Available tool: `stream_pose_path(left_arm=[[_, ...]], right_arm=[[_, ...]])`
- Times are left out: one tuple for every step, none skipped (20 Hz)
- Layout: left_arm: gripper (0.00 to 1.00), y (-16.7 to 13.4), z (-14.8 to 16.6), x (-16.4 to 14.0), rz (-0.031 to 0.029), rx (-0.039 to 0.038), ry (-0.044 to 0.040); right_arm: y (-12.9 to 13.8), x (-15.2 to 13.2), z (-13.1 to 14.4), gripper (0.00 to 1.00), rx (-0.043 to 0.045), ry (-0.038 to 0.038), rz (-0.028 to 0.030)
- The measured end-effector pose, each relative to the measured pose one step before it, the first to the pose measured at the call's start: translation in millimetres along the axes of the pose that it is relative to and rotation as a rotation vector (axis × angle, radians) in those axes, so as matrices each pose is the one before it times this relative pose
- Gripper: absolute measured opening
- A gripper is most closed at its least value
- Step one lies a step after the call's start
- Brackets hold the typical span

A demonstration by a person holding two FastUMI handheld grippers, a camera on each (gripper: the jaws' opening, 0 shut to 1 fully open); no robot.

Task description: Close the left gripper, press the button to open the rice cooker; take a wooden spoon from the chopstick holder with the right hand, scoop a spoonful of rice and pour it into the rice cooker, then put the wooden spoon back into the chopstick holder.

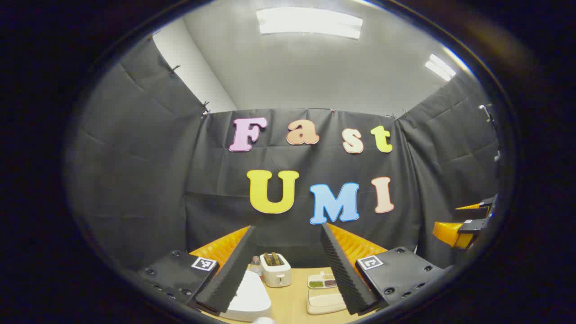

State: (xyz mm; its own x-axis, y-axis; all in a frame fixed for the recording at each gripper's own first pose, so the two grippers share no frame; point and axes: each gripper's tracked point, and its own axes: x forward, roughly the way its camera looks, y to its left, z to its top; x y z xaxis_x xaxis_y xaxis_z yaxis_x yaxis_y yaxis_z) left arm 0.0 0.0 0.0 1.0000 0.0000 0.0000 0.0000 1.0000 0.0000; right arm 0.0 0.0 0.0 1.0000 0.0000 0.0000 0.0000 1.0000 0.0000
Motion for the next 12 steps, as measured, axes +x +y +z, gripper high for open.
stream_pose_path(left_arm=[[0.96,-0.16,-0.37,0.3,-0.0004,0.00892,0.00458],[0.96,0.98,-0.37,0.22,0.00315,0.00079,0.00048],[0.96,-1.33,-0.3,0.45,-0.00511,-0.00859,0.00612],[0.96,-0.4,0.81,-0.08,-0.00162,-0.01222,0.00068],[0.96,1.28,0.9,-0.05,0.0029,-0.00497,0.00086],[0.96,-1.27,-1.1,0.94,-0.0027,-0.00284,0.00606],[0.96,0.22,0.09,-0.54,-0.00233,-0.00532,0.00368],[0.96,0.38,-1.17,-0.55,-0.00051,-0.00282,0.0074],[0.96,0.76,1.01,0.59,0.00609,-0.00266,0.00052],[0.96,0.04,-3.8,1.36,0.00503,0.00177,0.01027],[0.96,1.21,-2.48,0.66,0.00992,0.00971,0.00702],[0.96,1.25,-5.15,1.77,0.00577,0.01083,0.00605]], right_arm=[[0.65,0.8,0.08,0.96,-0.00188,0.00076,-0.00007],[-0.92,0.87,0.86,0.96,-0.00768,-0.00276,-0.00282],[-0.66,0.14,0.05,0.96,-0.00535,-0.00051,-0.00209],[1.82,0.24,0.8,0.96,-0.0024,-0.00521,-0.00109],[0.05,0.42,0.16,0.96,-0.00015,0.00209,-0.00201],[-0.13,-0.11,-1.67,0.96,0.00362,0.00013,0.00037],[-0.31,-0.84,-0.97,0.96,0.00066,0.00245,-0.00412],[0.23,0.12,-0.58,0.96,-0.00074,-0.00002,-0.0002],[0.23,0.51,-0.01,0.96,-0.00241,0.00375,-0.00254],[-0.96,-0.2,-1.66,0.96,0.00021,0.00031,-0.0002],[1.25,-1.01,0.93,0.96,0.00406,-0.00096,-0.00045],[-0.41,1.72,-0.52,0.96,0.0039,-0.00016,-0.00139]])
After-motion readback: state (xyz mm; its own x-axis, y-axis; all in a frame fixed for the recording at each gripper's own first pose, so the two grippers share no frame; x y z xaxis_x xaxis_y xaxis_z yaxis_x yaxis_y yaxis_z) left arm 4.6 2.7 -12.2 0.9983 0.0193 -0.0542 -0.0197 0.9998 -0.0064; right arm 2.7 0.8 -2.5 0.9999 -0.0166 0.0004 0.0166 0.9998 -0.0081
